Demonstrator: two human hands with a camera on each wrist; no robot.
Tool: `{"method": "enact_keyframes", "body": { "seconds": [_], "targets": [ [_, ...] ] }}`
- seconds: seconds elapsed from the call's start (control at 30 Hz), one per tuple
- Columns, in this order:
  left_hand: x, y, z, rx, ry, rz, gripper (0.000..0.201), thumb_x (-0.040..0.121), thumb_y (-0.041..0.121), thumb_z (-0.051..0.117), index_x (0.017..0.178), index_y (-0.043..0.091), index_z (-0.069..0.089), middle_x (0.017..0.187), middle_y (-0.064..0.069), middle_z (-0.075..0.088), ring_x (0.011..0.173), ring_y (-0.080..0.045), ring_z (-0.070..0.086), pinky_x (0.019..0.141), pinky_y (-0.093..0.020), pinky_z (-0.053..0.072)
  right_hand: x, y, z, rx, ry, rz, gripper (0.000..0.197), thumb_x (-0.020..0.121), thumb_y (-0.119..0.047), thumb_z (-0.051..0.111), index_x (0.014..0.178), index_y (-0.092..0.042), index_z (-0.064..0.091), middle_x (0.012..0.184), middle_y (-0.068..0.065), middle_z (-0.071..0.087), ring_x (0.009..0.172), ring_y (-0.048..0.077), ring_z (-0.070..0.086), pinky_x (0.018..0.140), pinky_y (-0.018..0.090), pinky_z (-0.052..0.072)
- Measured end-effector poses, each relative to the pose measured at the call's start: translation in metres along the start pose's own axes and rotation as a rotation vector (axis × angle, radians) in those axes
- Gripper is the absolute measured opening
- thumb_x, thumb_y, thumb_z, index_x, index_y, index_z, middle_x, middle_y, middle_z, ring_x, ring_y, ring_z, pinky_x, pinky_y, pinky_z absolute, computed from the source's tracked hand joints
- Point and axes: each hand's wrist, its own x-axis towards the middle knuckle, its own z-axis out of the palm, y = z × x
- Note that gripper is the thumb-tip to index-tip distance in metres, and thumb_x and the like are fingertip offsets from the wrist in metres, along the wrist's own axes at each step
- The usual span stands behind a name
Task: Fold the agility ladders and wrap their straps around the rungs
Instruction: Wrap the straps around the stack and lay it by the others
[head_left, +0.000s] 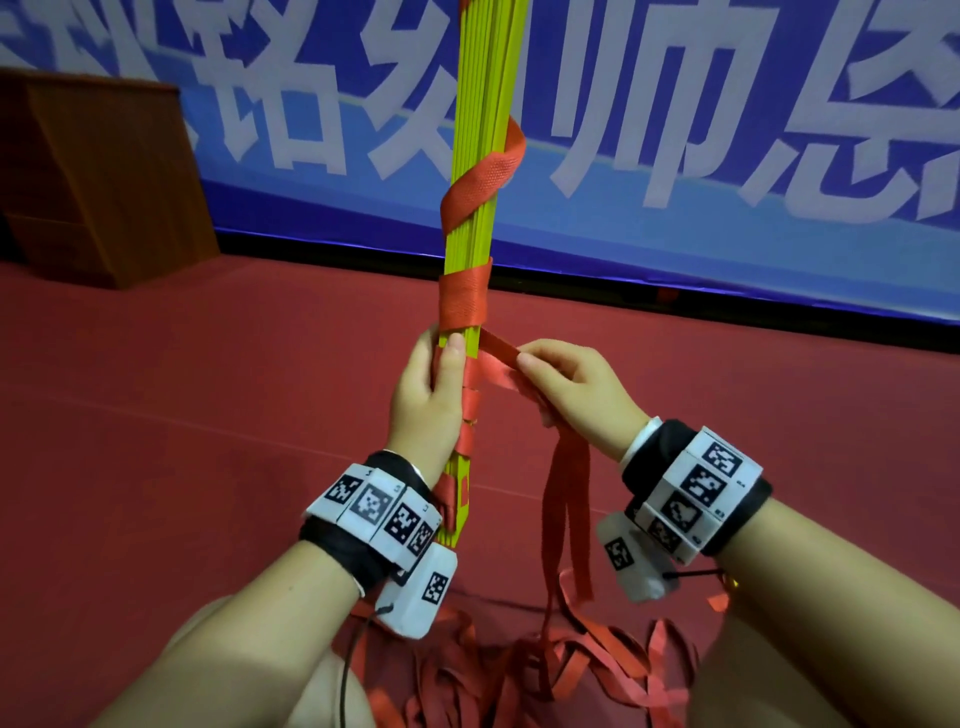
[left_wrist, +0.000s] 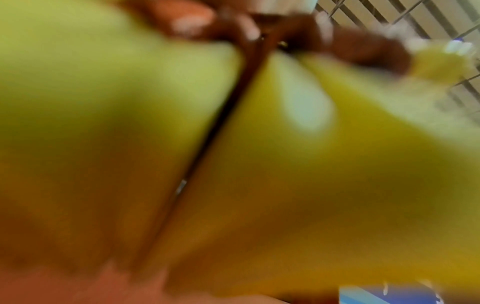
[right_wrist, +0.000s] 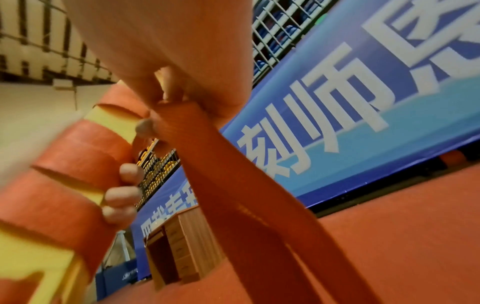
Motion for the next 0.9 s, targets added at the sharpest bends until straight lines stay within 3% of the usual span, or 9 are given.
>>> {"method": "enact_keyframes", "body": {
  "seconds": [0.1,0.2,0.3,0.4,0.47,0.57,0.67,0.77,0.9],
  "targets": [
    [-0.002,0.000,0.000,0.021,0.003,-0.003,0.025,0.078,0.066,0.043,0.088,0.049,0.059,0.064,0.008,0.056,0.059,-0.022,0.054,0.065,-0.055,0.050,0.002,0.000,-0.004,0.206,-0.058,0.171,0.020,0.100,-0.004,0.041,0.098,-0.004,0.061,0.069,0.011,0.058,0.048,0.013,0.057,0.052,0.023,0.050],
    [-0.004,-0.001,0.002,0.054,-0.012,-0.003,0.024,0.080,0.065,0.042,0.088,0.050,0.059,0.061,0.011,0.055,0.061,-0.022,0.055,0.067,-0.057,0.051,0.001,0.000,-0.004,0.377,-0.177,0.265,0.028,0.089,0.015,0.034,0.094,0.002,0.058,0.084,0.022,0.062,0.072,0.030,0.062,0.067,0.031,0.047],
    [-0.006,-0.002,0.005,0.068,-0.035,0.014,0.018,0.087,0.056,0.042,0.090,0.052,0.060,0.061,0.015,0.056,0.059,-0.016,0.053,0.069,-0.056,0.051,0.000,-0.001,-0.009,0.516,-0.220,0.380,0.034,0.078,0.019,0.026,0.090,0.003,0.054,0.088,0.026,0.061,0.064,0.026,0.063,0.056,0.025,0.043],
    [-0.006,-0.005,0.007,0.109,-0.047,0.031,0.024,0.089,0.053,0.038,0.098,0.048,0.060,0.065,0.015,0.061,0.060,-0.010,0.056,0.066,-0.042,0.050,-0.001,-0.005,-0.015,0.570,-0.279,0.381,0.026,0.092,0.000,0.030,0.089,-0.001,0.056,0.081,0.016,0.066,0.040,0.013,0.043,0.040,0.020,0.031],
    [-0.007,-0.009,0.009,0.138,-0.057,0.042,0.040,0.089,0.057,0.033,0.114,0.040,0.059,0.068,0.014,0.062,0.063,-0.006,0.058,0.065,-0.030,0.048,-0.003,-0.003,-0.016,0.479,-0.255,0.342,0.028,0.100,-0.014,0.039,0.083,-0.004,0.058,0.072,0.007,0.067,0.038,0.009,0.030,0.041,0.020,0.018],
    [-0.009,-0.012,0.011,0.233,-0.049,0.100,0.052,0.093,0.049,0.025,0.129,0.027,0.056,0.086,0.020,0.063,0.079,0.012,0.059,0.071,-0.009,0.043,-0.004,0.000,-0.011,0.324,-0.094,0.295,0.027,0.099,-0.012,0.047,0.078,-0.006,0.062,0.063,0.004,0.062,0.041,0.007,0.037,0.039,0.016,0.026],
    [-0.010,-0.012,0.013,0.369,-0.052,0.133,0.054,0.094,0.044,0.021,0.133,0.026,0.054,0.105,0.013,0.065,0.100,-0.006,0.060,0.078,-0.019,0.038,-0.003,0.003,-0.004,0.256,0.058,0.285,0.025,0.100,-0.009,0.046,0.081,-0.006,0.062,0.057,0.006,0.054,0.045,0.010,0.045,0.043,0.015,0.033],
    [-0.012,-0.019,0.017,0.535,-0.065,0.144,0.047,0.101,0.040,0.024,0.136,0.025,0.053,0.117,-0.001,0.068,0.108,-0.024,0.061,0.075,-0.024,0.036,-0.003,0.005,0.002,0.210,0.125,0.288,0.034,0.100,-0.009,0.042,0.068,-0.008,0.054,0.046,0.001,0.042,0.035,0.007,0.037,0.041,0.018,0.030],
    [-0.017,-0.026,0.025,0.736,-0.106,0.171,0.042,0.105,0.029,0.029,0.142,0.021,0.046,0.132,-0.007,0.060,0.119,-0.029,0.056,0.086,-0.034,0.040,-0.004,0.009,0.005,0.249,0.205,0.304,0.033,0.097,-0.029,0.052,0.066,-0.018,0.050,0.047,-0.005,0.045,0.036,0.007,0.040,0.042,0.019,0.033]
  ]
}}
